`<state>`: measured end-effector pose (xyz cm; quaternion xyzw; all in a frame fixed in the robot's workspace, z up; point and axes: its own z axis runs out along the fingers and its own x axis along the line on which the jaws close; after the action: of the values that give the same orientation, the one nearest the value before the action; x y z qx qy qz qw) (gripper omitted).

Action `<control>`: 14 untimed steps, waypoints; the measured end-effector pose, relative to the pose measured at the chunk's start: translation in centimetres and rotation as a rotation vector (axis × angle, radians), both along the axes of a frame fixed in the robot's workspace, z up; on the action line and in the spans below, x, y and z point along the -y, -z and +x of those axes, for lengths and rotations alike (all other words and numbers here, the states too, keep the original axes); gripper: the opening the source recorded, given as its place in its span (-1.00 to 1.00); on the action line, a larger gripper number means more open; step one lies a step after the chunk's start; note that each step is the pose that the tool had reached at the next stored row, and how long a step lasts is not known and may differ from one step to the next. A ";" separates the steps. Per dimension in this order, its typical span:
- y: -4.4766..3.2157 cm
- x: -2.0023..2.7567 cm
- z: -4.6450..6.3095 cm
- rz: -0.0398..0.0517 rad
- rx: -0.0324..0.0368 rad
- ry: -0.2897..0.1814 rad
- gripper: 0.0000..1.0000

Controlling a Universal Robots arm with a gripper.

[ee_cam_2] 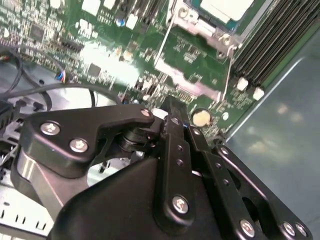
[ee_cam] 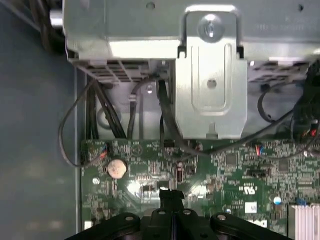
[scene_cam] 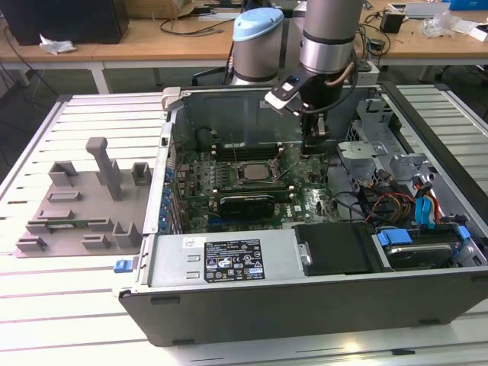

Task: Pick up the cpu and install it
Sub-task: 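Close the cpu cover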

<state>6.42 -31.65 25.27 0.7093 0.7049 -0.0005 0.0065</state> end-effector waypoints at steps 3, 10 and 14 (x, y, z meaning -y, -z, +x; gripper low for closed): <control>0.05 0.00 -1.5 0.0000 0.0000 0.000 -0.79; 0.07 0.00 -4.1 0.0001 0.0006 0.000 -0.79; 0.08 0.00 -5.2 0.0001 0.0012 0.000 -0.79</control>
<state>1.19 -31.65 25.20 0.7093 0.7049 0.0000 0.0069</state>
